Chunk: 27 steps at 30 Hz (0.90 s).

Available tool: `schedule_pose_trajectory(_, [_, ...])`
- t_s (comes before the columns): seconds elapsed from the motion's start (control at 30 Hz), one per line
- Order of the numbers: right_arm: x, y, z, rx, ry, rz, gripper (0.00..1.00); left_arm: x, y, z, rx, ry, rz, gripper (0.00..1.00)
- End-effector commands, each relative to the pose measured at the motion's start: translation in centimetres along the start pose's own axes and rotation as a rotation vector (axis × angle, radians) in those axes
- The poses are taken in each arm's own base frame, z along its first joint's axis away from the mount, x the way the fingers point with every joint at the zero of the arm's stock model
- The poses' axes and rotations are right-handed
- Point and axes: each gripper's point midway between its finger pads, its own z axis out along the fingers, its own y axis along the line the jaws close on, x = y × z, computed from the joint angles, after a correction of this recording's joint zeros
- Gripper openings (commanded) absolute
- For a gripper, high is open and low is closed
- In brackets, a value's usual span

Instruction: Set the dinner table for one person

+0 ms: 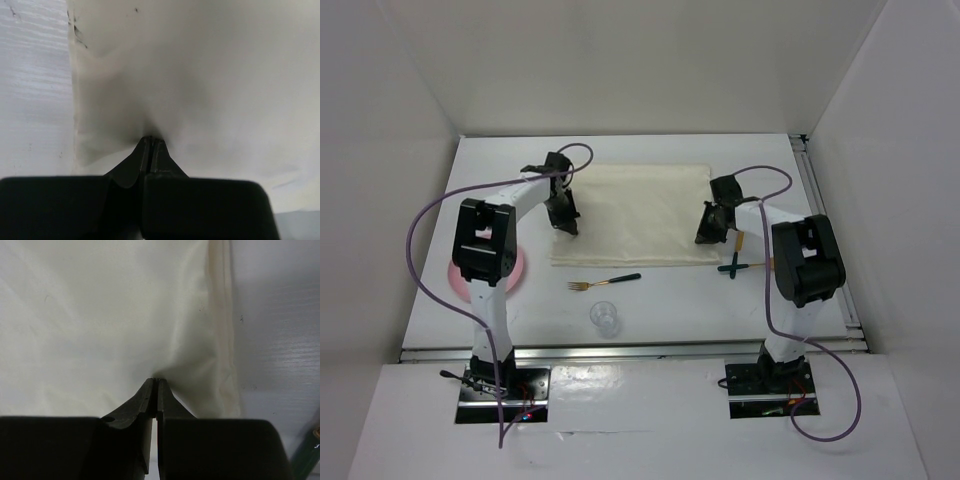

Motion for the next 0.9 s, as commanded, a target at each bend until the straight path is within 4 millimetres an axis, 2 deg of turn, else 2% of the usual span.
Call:
schedule_pose_trajectory(0.0, [0.1, 0.6, -0.9, 0.018, 0.007, -0.027, 0.03, -0.4, 0.3, -1.1, -0.032, -0.005, 0.009, 0.00])
schedule_pose_trajectory(0.03, [-0.8, 1.4, -1.6, -0.004, -0.011, -0.029, 0.05, -1.1, 0.2, -2.6, -0.033, -0.040, 0.011, 0.00])
schedule_pose_trajectory(0.07, [-1.1, 2.4, -2.2, -0.032, -0.022, -0.054, 0.12, -1.3, 0.3, -3.5, -0.045, -0.058, 0.012, 0.03])
schedule_pose_trajectory(0.13, [-2.8, 3.9, -3.8, -0.083, -0.077, -0.077, 0.20, -1.4, 0.9, -5.5, -0.075, -0.086, 0.011, 0.20])
schedule_pose_trajectory(0.17, [-3.1, 4.2, -4.0, -0.096, -0.081, -0.089, 0.22, -1.8, 0.7, -7.5, -0.060, -0.133, 0.021, 0.30])
schedule_pose_trajectory(0.23, [-4.6, 5.7, -5.6, -0.140, -0.126, -0.096, 0.31, -1.7, 1.8, -9.3, -0.065, -0.159, 0.000, 0.39])
schedule_pose_trajectory(0.27, [-4.9, 5.9, -5.8, -0.144, -0.134, -0.106, 0.37, -1.9, 2.3, -10.3, -0.067, -0.183, -0.010, 0.44])
schedule_pose_trajectory(0.3, [-4.9, 6.3, -6.3, -0.165, -0.136, -0.109, 0.41, -2.3, 2.5, -12.3, -0.048, -0.230, -0.021, 0.47])
schedule_pose_trajectory(0.33, [-5.5, 6.7, -7.0, -0.177, -0.157, -0.112, 0.51, -2.5, 3.8, -12.9, -0.067, -0.247, -0.057, 0.50])
schedule_pose_trajectory(0.37, [-5.0, 7.3, -7.0, -0.197, -0.144, -0.122, 0.53, -2.7, 5.2, -13.7, -0.113, -0.276, -0.075, 0.53])
schedule_pose_trajectory(0.4, [-5.4, 7.9, -7.7, -0.218, -0.155, -0.126, 0.57, -2.9, 6.2, -14.4, -0.143, -0.296, -0.104, 0.56])
schedule_pose_trajectory(0.43, [-5.3, 8.4, -8.2, -0.230, -0.163, -0.135, 0.60, -3.2, 8.0, -14.7, -0.186, -0.314, -0.143, 0.62])
schedule_pose_trajectory(0.47, [-5.2, 8.5, -8.3, -0.239, -0.158, -0.136, 0.64, -3.0, 9.5, -14.8, -0.245, -0.328, -0.158, 0.66])
schedule_pose_trajectory(0.5, [-4.8, 9.3, -8.7, -0.261, -0.152, -0.140, 0.64, -2.6, 10.4, -14.7, -0.274, -0.311, -0.168, 0.70])
schedule_pose_trajectory(0.53, [-4.8, 9.3, -8.7, -0.261, -0.152, -0.140, 0.68, -2.7, 11.2, -14.3, -0.298, -0.306, -0.179, 0.75])
schedule_pose_trajectory(0.57, [-4.4, 9.7, -8.7, -0.274, -0.142, -0.149, 0.72, -1.4, 12.1, -12.9, -0.338, -0.253, -0.176, 0.80])
schedule_pose_trajectory(0.63, [-4.1, 10.0, -8.8, -0.279, -0.138, -0.156, 0.74, -0.1, 13.2, -10.9, -0.364, -0.205, -0.213, 0.82])
schedule_pose_trajectory(0.67, [-4.0, 10.1, -8.8, -0.286, -0.133, -0.157, 0.76, -0.4, 13.1, -10.8, -0.357, -0.219, -0.224, 0.82])
schedule_pose_trajectory(0.7, [-4.0, 10.7, -9.0, -0.295, -0.137, -0.165, 0.77, 0.8, 13.5, -9.6, -0.372, -0.188, -0.253, 0.82])
schedule_pose_trajectory(0.77, [-3.9, 10.5, -9.0, -0.290, -0.130, -0.173, 0.79, 1.7, 14.4, -8.3, -0.389, -0.162, -0.270, 0.80])
schedule_pose_trajectory(0.87, [-4.1, 10.5, -9.1, -0.282, -0.136, -0.172, 0.82, 2.1, 15.0, -6.9, -0.404, -0.139, -0.299, 0.76])
